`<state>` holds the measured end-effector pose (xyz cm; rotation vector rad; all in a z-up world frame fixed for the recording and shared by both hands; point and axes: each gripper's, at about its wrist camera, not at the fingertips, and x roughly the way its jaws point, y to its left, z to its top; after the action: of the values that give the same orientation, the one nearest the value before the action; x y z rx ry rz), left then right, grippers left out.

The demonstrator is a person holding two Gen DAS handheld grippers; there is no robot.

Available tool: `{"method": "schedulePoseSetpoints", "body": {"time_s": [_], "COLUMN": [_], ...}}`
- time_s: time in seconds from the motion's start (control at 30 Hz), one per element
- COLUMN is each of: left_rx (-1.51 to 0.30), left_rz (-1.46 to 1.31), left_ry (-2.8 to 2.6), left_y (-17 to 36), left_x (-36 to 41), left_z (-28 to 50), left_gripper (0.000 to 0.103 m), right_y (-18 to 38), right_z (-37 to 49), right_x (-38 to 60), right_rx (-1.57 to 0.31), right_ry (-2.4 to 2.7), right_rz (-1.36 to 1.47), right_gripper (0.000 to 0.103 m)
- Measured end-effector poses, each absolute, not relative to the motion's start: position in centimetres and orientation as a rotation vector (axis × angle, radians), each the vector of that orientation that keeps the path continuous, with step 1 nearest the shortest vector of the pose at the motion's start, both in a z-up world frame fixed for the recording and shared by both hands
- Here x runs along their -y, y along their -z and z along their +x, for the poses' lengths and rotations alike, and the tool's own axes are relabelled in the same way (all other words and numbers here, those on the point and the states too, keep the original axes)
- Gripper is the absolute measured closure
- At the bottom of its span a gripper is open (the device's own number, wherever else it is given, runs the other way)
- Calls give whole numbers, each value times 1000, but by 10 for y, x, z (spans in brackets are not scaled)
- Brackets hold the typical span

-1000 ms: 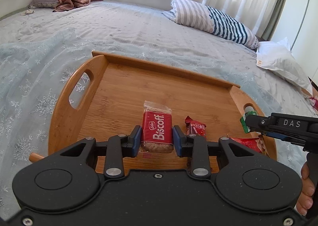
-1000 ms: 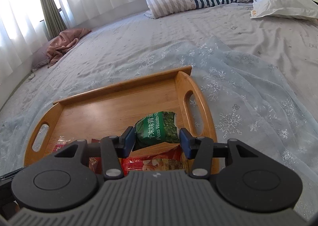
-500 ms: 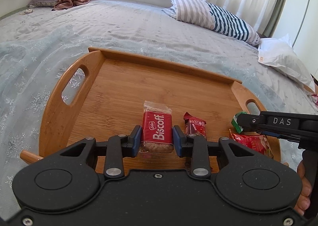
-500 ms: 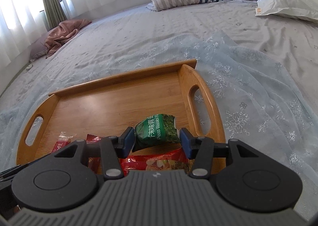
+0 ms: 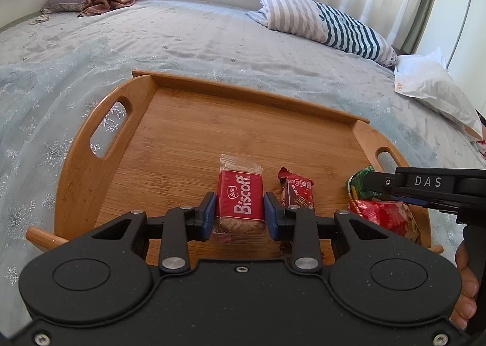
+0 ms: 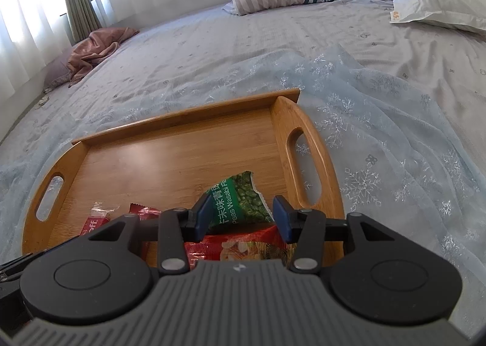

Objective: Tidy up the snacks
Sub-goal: 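Carry both packs onto the wooden tray and open both tools, then move both tools back over the remaining snack pile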

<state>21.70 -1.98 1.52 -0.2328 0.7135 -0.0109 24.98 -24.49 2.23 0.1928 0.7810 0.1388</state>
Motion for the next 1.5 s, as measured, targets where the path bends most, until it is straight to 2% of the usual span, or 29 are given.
{"method": "schedulePoseSetpoints", "body": {"time_s": [0.2,0.3,0.47,0.6,0.77,0.97,1.33,1.5], "left_rx": [-715,-705,-701,-679,-645,-611,-550,-535], "left_rz": [-230,-223,-218,-201,-171,-136,-110,-96], "left_ry": [14,14,26,43,74,104,163,183], "left_y": [-16,-19,-26,-35,-46,-53,-60,-58], "left_x": [21,20,18,14,11,6,-8,-16], "left_z": [215,214,208,196,173,141,91,71], "left_gripper": [72,63,53,46,34,26,15,11], "right_y": [-22,-24,-30,-36,-43,-47,-41,-37], "right_z": [249,247,239,227,208,181,129,106], "right_x": [246,247,251,254,256,256,244,240], "right_rx": [-783,-772,-748,-717,-676,-614,-526,-486], "right_ry": [-147,-153,-161,-179,-209,-242,-289,-311], "right_rz": [202,207,215,208,190,152,65,45], "right_gripper": [50,49,37,35,27,17,9,1]}}
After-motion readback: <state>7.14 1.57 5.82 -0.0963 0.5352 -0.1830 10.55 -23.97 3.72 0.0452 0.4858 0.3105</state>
